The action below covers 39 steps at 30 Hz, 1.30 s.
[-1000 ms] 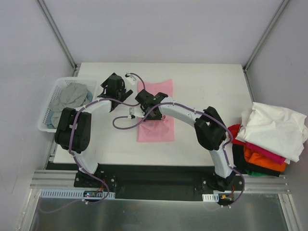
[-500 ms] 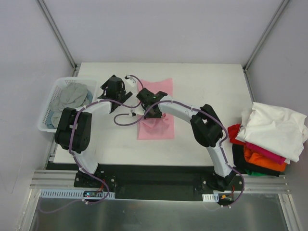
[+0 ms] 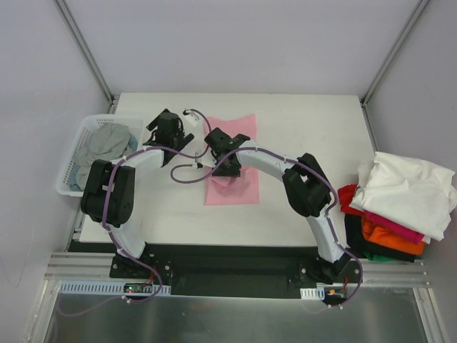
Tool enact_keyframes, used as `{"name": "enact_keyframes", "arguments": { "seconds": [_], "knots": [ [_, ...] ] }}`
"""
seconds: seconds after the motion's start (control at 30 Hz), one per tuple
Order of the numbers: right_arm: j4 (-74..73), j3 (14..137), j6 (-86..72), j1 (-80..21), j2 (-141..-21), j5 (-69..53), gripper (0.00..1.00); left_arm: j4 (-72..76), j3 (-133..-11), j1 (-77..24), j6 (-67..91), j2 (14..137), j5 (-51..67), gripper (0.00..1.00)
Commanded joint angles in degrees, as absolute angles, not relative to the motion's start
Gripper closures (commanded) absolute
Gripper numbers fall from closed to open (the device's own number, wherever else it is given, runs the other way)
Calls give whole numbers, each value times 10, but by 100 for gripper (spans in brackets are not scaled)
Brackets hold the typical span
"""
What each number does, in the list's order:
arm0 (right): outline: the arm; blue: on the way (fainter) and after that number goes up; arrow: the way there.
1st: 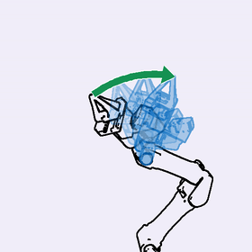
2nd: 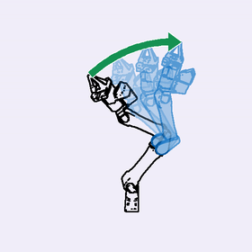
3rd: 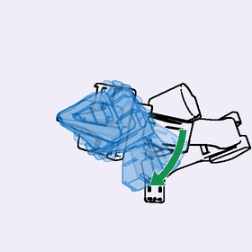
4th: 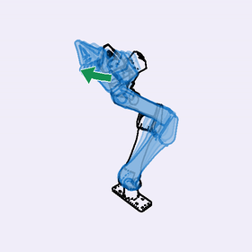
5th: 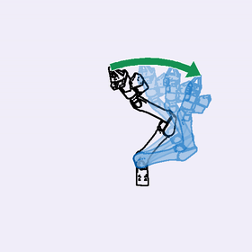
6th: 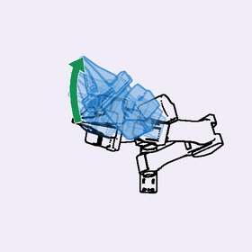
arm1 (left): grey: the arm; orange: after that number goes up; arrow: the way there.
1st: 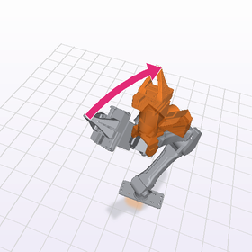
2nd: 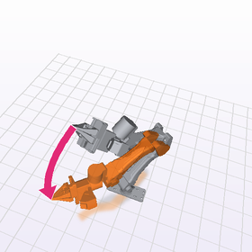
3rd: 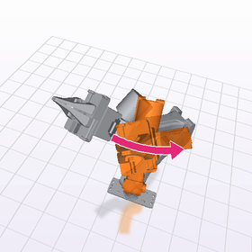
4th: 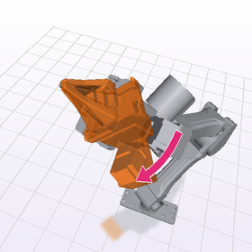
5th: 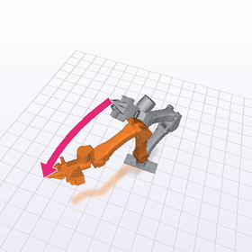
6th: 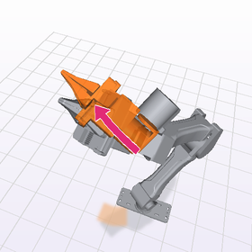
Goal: Fold and stack the t-shirts
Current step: Fold the folded rectangular tshirt in 1/3 of the way
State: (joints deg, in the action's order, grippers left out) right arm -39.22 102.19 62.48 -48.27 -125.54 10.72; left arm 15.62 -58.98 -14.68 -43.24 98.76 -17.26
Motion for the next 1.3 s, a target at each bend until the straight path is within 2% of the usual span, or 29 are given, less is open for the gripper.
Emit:
{"name": "enact_keyframes", "arguments": {
  "seconds": [0.0,0.07,0.27,0.9,1.27],
  "knots": [
    [-391,1005,621,-475,-1238,115,37,192,-628,-134,-439,953,-185,1],
    [-388,997,621,-475,-1229,120,30,192,-635,-130,-444,953,-188,1],
    [-388,971,606,-476,-1192,109,26,195,-646,-113,-455,951,-185,1],
    [-405,963,562,-527,-1154,127,24,193,-622,-104,-436,961,-178,1],
    [-418,964,553,-562,-1150,127,27,200,-618,-102,-439,969,-178,1]
  ]
}}
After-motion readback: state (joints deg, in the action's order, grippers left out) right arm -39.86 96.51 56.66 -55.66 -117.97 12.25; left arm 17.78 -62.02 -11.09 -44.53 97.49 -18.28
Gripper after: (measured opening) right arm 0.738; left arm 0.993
